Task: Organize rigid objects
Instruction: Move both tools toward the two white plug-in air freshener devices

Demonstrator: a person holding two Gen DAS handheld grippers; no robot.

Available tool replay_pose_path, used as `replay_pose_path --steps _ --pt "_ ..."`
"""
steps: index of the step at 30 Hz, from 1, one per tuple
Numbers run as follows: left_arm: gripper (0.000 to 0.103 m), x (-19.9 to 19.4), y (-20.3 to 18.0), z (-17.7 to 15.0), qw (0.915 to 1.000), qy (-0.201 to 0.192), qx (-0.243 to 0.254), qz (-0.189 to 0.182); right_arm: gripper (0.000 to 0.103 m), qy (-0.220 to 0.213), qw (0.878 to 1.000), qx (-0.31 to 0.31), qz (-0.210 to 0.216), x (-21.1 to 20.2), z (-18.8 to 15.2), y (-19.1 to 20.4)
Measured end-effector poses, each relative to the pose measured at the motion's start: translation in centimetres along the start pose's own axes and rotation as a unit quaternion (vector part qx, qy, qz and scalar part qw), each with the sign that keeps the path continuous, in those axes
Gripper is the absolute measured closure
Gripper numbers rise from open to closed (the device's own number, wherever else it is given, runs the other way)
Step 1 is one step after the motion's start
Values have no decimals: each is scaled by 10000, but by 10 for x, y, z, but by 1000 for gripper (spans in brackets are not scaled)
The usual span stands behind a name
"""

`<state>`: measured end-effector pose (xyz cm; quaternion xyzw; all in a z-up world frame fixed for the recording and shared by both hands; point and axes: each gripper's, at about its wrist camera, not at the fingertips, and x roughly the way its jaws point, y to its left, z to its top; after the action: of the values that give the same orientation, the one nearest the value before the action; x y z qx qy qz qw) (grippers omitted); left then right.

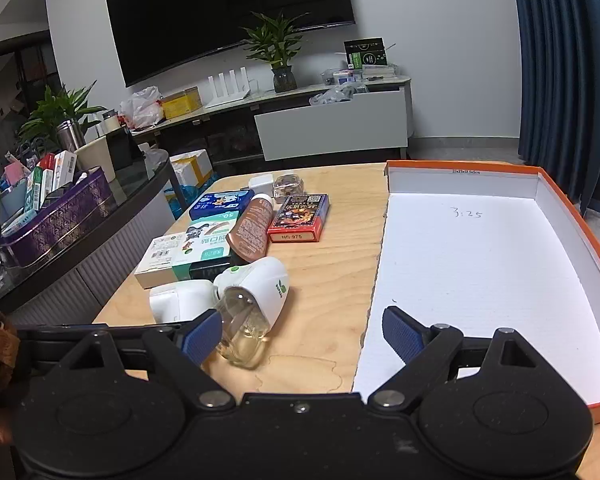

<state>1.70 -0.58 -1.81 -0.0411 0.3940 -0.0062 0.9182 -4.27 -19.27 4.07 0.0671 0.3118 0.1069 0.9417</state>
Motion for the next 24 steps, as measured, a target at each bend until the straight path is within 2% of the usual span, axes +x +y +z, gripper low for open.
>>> replay_pose_path --steps 24 --pt "0 1 4 3 10000 -18 -90 13 1 -157 9998 -47 98 2 -2 6"
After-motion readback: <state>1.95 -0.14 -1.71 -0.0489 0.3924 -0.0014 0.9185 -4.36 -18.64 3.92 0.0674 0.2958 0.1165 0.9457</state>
